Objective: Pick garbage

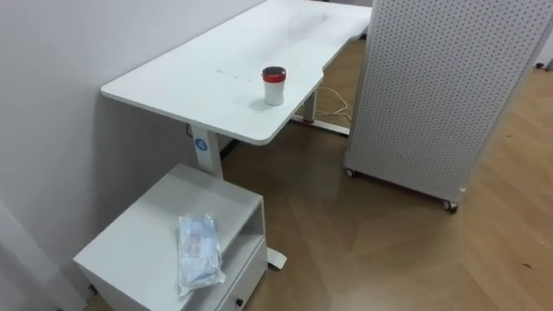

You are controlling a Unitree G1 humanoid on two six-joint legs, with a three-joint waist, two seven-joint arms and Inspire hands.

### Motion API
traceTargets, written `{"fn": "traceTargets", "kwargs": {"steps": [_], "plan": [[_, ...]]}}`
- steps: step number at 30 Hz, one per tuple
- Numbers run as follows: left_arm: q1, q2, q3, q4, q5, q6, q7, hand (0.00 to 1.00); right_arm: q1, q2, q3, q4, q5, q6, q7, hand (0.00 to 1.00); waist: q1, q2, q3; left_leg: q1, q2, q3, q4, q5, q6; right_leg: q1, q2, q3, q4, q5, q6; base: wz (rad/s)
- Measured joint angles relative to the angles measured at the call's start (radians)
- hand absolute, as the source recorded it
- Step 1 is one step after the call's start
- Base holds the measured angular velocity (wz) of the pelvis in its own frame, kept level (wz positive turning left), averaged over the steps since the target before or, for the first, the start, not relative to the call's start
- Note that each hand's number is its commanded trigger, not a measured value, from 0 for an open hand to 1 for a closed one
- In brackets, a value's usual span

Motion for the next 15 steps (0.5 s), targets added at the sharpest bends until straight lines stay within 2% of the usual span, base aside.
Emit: {"fn": "traceTargets", "kwargs": {"steps": [1,2,3,4,5,6,7,8,9,10,11,12,13,14,15], "plan": [[-0.003,0.003,0.0,0.0,-0.009,-0.007,0.001,0.0,-0.002,0.0,0.001,-0.002,0.004,0.0,-0.007,1.0,0.003,-0.002,0.0,0.011,-0.003,0.005,-0.001,-0.008,0.002,-0.019,-0.013,-0.008,0.059,0.004,0.008,-0.05],[-0.017,0.013,0.0,0.001,-0.017,-0.015,0.002,0.0,-0.01,0.0,0.0,-0.004,0.024,-0.001,-0.017,1.0,0.007,-0.008,0.0003,0.029,-0.012,0.01,-0.001,-0.021,0.006,-0.066,-0.045,-0.038,0.185,0.029,0.049,0.0],[-0.031,0.023,-0.001,0.001,-0.018,-0.017,0.009,0.0,-0.018,-0.002,0.0,-0.005,0.041,-0.002,-0.023,1.0,0.005,-0.011,0.0016,0.047,-0.012,0.015,0.003,-0.04,0.008,-0.104,-0.067,-0.056,0.29,0.077,0.064,0.11],[-0.038,0.026,-0.001,0.001,-0.018,-0.017,0.019,0.0,-0.021,-0.003,-0.001,-0.004,0.052,-0.003,-0.026,1.0,0.006,-0.011,0.0017,0.056,-0.011,0.015,0.002,-0.047,0.009,-0.118,-0.071,-0.06,0.329,0.109,0.064,0.22],[-0.053,0.029,-0.008,0.001,-0.02,-0.022,0.041,0.0,-0.03,-0.003,0.0,0.0,0.078,-0.008,-0.03,1.0,0.006,-0.001,0.0028,0.074,-0.005,0.002,-0.006,-0.06,0.01,-0.145,-0.072,-0.077,0.396,0.188,0.06,0.17],[-0.068,0.029,-0.018,-0.005,-0.024,-0.029,0.061,0.0,-0.034,-0.003,0.0,0.0,0.107,-0.012,-0.034,1.0,0.009,0.018,-0.0018,0.085,0.008,-0.013,-0.016,-0.067,0.008,-0.187,-0.065,-0.082,0.445,0.231,0.052,0.08],[-0.074,0.029,-0.017,-0.015,-0.03,-0.031,0.068,0.0,-0.044,-0.002,0.0,-0.003,0.115,-0.016,-0.037,1.0,0.017,0.018,-0.0017,0.086,0.011,-0.021,-0.025,-0.067,0.007,-0.221,-0.065,-0.084,0.463,0.215,0.049,-0.14],[-0.092,0.029,-0.017,-0.026,-0.039,-0.042,0.087,0.0,-0.068,-0.003,0.0,-0.011,0.12,-0.021,-0.042,1.0,0.028,0.019,0.0031,0.085,0.02,-0.029,-0.037,-0.066,0.004,-0.296,-0.063,-0.085,0.473,0.161,0.033,-0.15],[-0.113,0.028,-0.023,-0.026,-0.051,-0.055,0.101,0.0,-0.086,-0.009,0.0,-0.016,0.137,-0.027,-0.05,1.0,0.025,0.033,0.0136,0.076,0.033,-0.049,-0.036,-0.066,0.002,-0.365,-0.055,-0.09,0.434,0.131,0.025,-0.06],[-0.123,0.029,-0.036,-0.026,-0.061,-0.059,0.109,0.0,-0.092,-0.01,0.0,-0.022,0.147,-0.035,-0.051,1.0,0.022,0.04,0.0138,0.071,0.042,-0.053,-0.036,-0.066,0.001,-0.394,-0.051,-0.092,0.39,0.129,0.026,0.16],[-0.142,0.029,-0.044,-0.027,-0.066,-0.072,0.119,0.0,-0.1,-0.006,0.0,-0.025,0.167,-0.053,-0.057,1.0,0.021,0.044,0.0127,0.065,0.053,-0.064,-0.039,-0.066,-0.004,-0.432,-0.046,-0.094,0.258,0.133,0.027,0.3],[-0.153,0.029,-0.058,-0.033,-0.08,-0.082,0.131,0.0,-0.102,0.001,0.001,-0.024,0.193,-0.063,-0.065,1.0,0.016,0.045,0.0134,0.06,0.055,-0.076,-0.038,-0.071,-0.014,-0.444,-0.048,-0.099,0.096,0.162,0.029,0.33],[-0.157,0.029,-0.061,-0.039,-0.083,-0.09,0.137,0.0,-0.103,0.004,0.001,-0.023,0.206,-0.069,-0.07,1.0,0.012,0.04,0.0109,0.058,0.054,-0.076,-0.036,-0.075,-0.019,-0.45,-0.048,-0.096,0.028,0.192,0.03,0.48],[-0.163,0.03,-0.063,-0.046,-0.094,-0.107,0.145,0.0,-0.104,0.011,0.001,-0.022,0.234,-0.079,-0.075,1.0,0.001,0.029,0.0072,0.055,0.055,-0.075,-0.028,-0.084,-0.031,-0.457,-0.047,-0.086,-0.027,0.291,0.036,0.54],[-0.175,0.027,-0.08,-0.052,-0.098,-0.115,0.16,0.0,-0.101,0.011,0.001,-0.019,0.258,-0.093,-0.081,1.0,-0.012,0.038,0.0033,0.048,0.065,-0.073,-0.009,-0.094,-0.044,-0.458,-0.029,-0.077,-0.026,0.315,0.031,0.4]]}}
